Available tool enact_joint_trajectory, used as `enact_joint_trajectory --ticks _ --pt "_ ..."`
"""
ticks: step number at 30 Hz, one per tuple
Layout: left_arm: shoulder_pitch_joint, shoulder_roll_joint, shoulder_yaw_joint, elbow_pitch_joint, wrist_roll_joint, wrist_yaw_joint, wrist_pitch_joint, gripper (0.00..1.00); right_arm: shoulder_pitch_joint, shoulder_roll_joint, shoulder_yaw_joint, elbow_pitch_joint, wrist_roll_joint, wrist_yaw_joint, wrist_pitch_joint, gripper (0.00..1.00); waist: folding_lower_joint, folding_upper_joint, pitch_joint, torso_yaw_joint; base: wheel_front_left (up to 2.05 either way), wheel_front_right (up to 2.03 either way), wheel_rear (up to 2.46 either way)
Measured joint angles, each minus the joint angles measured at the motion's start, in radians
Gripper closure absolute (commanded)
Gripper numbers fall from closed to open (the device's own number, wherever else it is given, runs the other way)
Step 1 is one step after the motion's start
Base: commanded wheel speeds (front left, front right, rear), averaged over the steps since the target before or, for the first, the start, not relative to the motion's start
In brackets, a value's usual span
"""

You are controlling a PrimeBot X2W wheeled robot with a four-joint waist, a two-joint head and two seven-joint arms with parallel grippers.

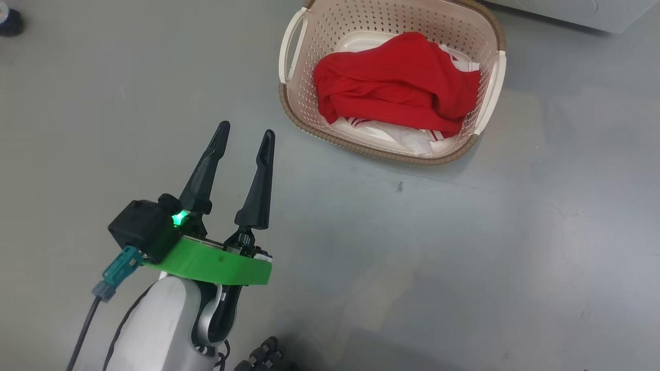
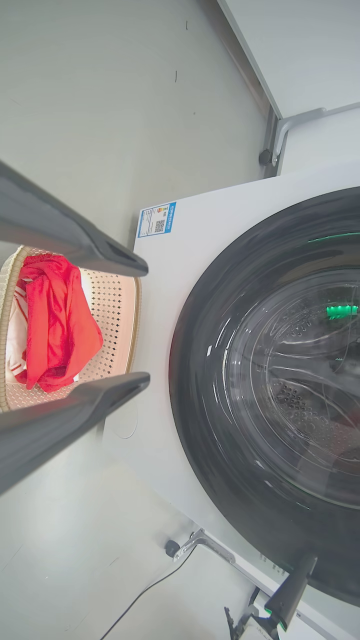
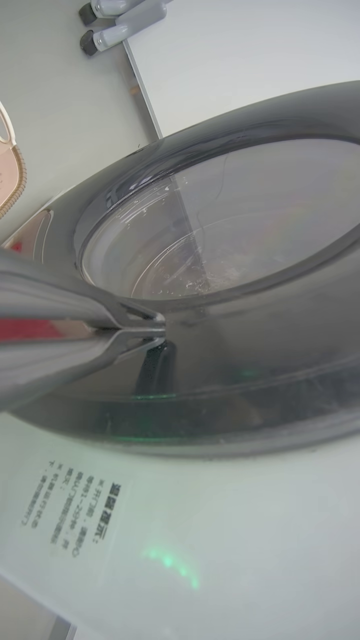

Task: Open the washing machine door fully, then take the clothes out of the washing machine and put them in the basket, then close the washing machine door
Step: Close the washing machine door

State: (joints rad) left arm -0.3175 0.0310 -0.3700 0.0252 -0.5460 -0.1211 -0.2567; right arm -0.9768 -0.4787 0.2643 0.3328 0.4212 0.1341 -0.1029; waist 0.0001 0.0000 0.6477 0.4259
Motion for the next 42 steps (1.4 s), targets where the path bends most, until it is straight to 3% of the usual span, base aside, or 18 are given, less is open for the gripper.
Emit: enact_joint_trajectory --ticks 17,24,42 --pt "-0.017 -0.002 0.002 0.035 -0.034 0.000 0.000 0.00 -0.019 0.016 0.021 0.122 -0.013 0.007 -0.080 1.00 0.0000 0.0000 -0.025 0.011 0.00 0.00 0.00" --pt "-0.017 -0.003 0.033 0.071 -0.015 0.000 0.000 0.00 0.086 0.025 0.036 0.184 -0.013 -0.004 -0.124 1.00 0.0000 0.0000 -0.091 0.003 0.00 0.00 0.00" --pt "0.064 -0.003 0.098 0.138 0.076 0.000 0.000 0.00 0.415 0.165 0.034 0.190 0.045 -0.006 -0.142 1.00 -0.0001 0.0000 -0.324 -0.088 0.00 0.00 0.00"
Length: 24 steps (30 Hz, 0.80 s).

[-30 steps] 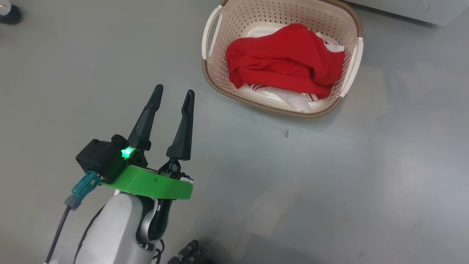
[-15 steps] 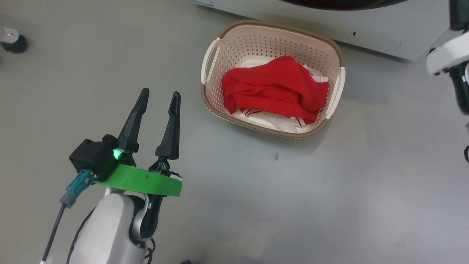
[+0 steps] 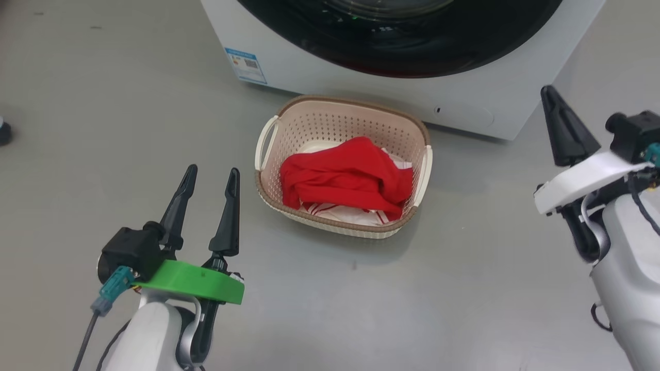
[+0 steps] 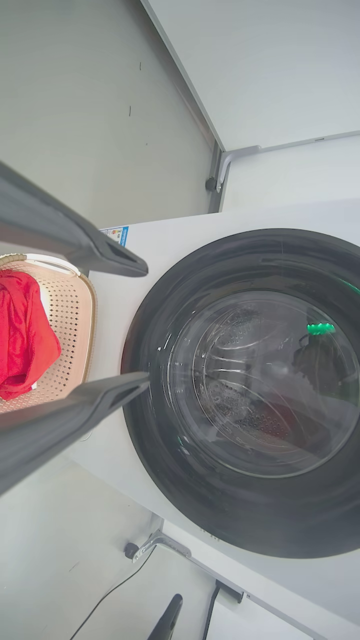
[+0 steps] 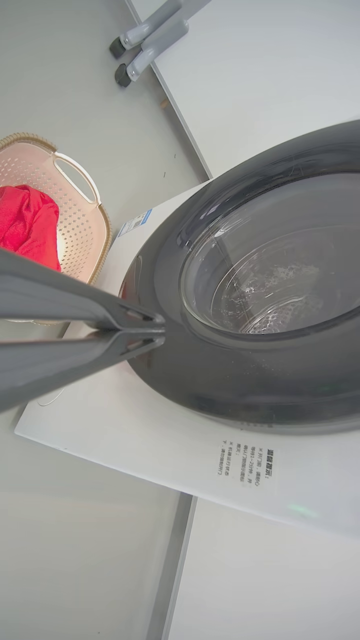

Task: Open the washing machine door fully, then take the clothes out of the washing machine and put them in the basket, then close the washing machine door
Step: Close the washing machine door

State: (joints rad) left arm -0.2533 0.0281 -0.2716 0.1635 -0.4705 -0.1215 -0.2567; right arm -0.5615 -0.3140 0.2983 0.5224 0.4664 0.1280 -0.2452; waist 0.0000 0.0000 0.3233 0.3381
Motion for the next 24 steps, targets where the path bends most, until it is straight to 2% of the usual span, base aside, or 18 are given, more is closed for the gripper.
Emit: enact_joint_trajectory --ticks 11,24 --pt "0.137 0.007 0.077 0.054 0.034 -0.003 0.000 0.00 0.233 0.098 -0.044 -0.091 0.020 -0.044 -0.007 1.00 0.0000 0.0000 -0.151 -0.111 0.00 0.00 0.00" --pt "0.189 0.008 0.081 0.055 0.066 -0.003 0.000 0.00 0.391 0.127 -0.117 -0.197 0.015 -0.096 -0.007 1.00 -0.0001 0.0000 -0.252 -0.225 0.00 0.00 0.00"
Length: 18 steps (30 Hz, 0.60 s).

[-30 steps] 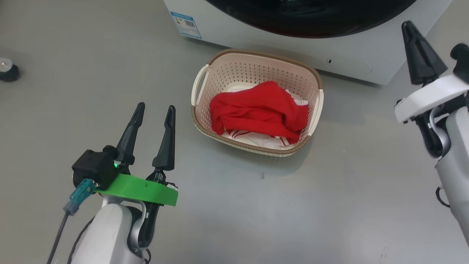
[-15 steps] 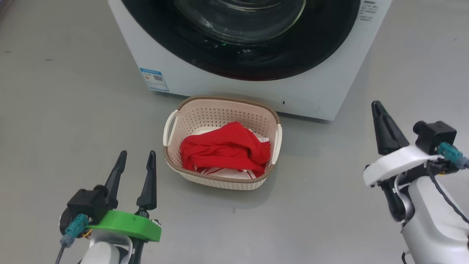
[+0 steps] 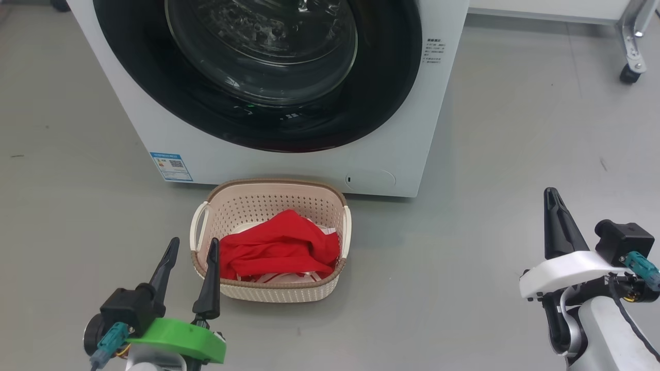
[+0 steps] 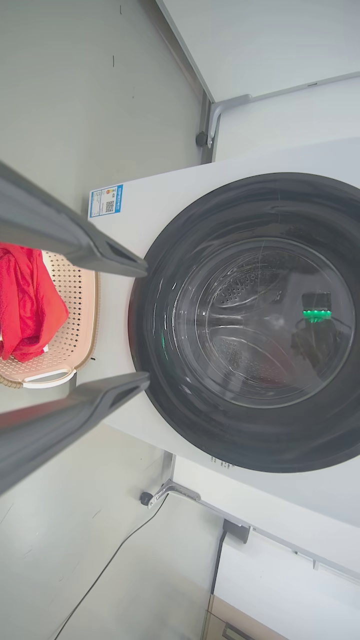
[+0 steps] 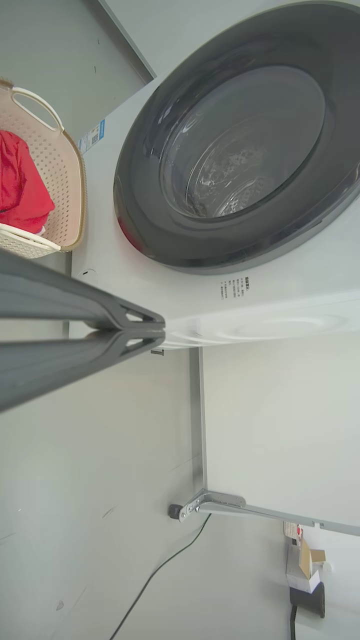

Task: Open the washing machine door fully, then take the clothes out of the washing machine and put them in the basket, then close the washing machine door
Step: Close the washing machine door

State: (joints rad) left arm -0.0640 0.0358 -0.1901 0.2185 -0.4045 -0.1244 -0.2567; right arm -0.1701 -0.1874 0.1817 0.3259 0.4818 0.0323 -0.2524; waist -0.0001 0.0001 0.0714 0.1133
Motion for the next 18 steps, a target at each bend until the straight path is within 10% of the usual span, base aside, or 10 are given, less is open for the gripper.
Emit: enact_joint_trajectory --ticks 2,4,5,18 --pt "0.008 0.001 0.000 -0.002 0.000 0.000 0.000 0.00 0.014 0.003 -0.005 -0.018 -0.002 0.000 0.000 1.00 0.0000 0.0000 -0.009 -0.011 0.00 0.00 0.00" --pt "0.009 0.001 -0.002 -0.007 0.000 0.000 0.000 0.00 0.022 0.009 -0.009 -0.036 -0.011 -0.007 0.000 0.55 0.0000 0.0000 -0.015 -0.022 0.00 0.00 0.00" --pt "0.009 0.001 -0.004 -0.009 0.001 0.000 0.000 0.00 0.026 0.010 -0.012 -0.044 -0.014 -0.009 0.000 0.00 0.0000 0.0000 -0.017 -0.026 0.00 0.00 0.00" --pt "0.014 0.001 -0.006 -0.010 -0.010 -0.001 0.000 0.00 0.082 0.025 -0.025 -0.110 -0.054 -0.017 0.000 0.00 0.0000 0.0000 -0.020 -0.047 0.00 0.00 0.00"
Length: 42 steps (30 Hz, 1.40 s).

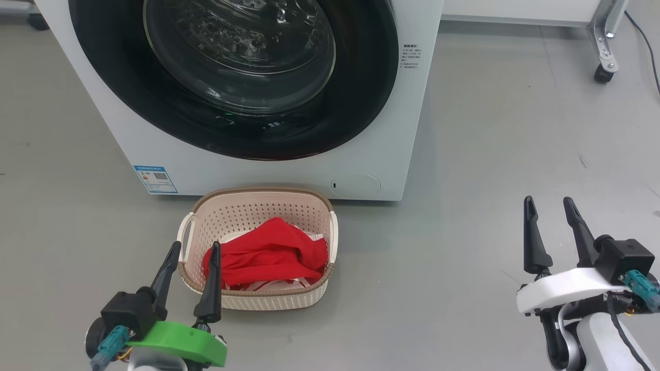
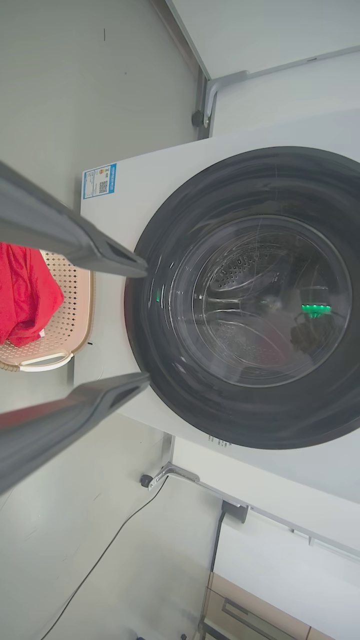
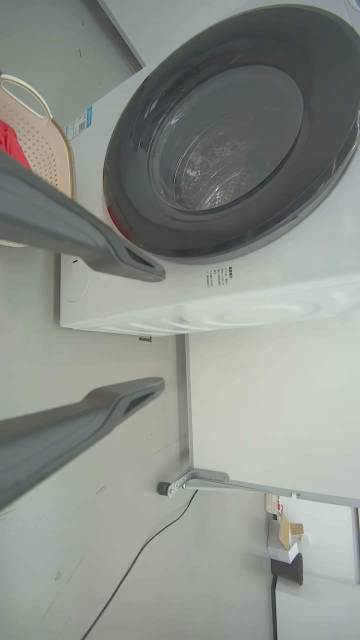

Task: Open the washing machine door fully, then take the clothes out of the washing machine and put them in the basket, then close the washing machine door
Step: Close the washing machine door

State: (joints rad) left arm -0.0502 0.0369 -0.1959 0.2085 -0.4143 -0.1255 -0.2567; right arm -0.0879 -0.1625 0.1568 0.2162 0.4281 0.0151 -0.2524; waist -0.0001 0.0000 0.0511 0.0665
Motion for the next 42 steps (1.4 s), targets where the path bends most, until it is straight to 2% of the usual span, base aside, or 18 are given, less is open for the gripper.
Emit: enact_joint_trajectory --ticks 42 --pt "0.002 0.001 -0.032 0.038 -0.046 0.000 0.000 0.00 0.077 0.024 -0.019 -0.049 -0.043 0.015 0.000 0.00 0.0000 0.0000 0.008 -0.007 0.00 0.00 0.00"
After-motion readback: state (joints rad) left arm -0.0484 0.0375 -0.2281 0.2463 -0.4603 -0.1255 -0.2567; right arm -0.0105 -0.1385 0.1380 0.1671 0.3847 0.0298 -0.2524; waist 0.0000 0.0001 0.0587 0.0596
